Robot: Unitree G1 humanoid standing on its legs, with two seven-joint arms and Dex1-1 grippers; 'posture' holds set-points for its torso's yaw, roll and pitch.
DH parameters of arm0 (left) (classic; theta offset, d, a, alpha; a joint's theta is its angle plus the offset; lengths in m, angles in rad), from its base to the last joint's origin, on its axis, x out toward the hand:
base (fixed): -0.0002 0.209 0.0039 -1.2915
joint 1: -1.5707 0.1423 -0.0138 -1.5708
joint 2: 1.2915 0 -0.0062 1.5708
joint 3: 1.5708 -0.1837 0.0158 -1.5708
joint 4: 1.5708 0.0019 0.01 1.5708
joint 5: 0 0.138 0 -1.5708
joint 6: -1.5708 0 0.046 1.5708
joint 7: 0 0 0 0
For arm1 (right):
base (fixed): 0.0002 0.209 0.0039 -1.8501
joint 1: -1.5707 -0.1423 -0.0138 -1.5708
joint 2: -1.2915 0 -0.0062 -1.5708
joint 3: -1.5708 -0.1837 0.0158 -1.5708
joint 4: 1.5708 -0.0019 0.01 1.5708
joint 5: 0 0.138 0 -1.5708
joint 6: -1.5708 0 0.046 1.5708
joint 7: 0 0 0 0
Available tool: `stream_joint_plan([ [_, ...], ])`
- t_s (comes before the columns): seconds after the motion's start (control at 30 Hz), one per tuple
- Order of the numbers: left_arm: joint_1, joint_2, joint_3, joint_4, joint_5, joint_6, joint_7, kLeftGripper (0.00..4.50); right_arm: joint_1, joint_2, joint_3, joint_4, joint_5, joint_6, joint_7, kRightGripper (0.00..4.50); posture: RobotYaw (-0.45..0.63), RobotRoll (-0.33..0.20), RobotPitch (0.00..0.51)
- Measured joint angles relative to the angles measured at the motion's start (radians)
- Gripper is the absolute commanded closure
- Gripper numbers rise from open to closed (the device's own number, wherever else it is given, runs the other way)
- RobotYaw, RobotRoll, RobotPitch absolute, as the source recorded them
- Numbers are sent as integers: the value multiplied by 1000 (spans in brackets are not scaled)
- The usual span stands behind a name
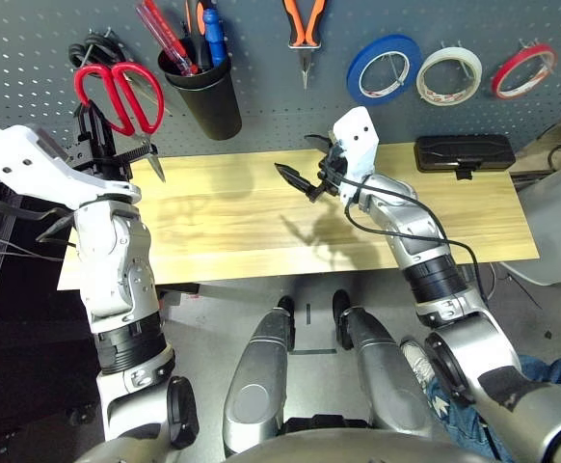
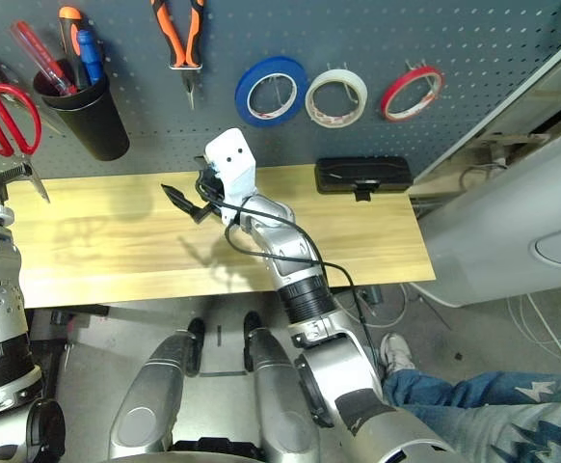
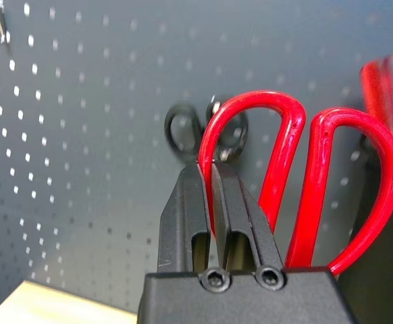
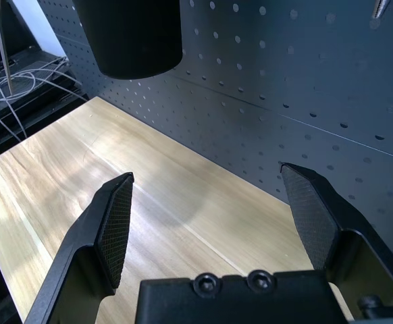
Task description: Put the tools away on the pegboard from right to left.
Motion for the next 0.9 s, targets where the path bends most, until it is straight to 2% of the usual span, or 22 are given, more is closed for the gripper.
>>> stream_joint_plan([
  [0.33, -18, 32, 9, 12, 1, -16, -5, 4480, 9, -4, 1, 0, 0, 0, 3, 0, 50, 0, 315],
  [0.9, -90, 103, 13, 210, -2, -15, -42, 4480, 19, -2, 5, -7, 0, -1, 5, 0, 39, 0, 309],
])
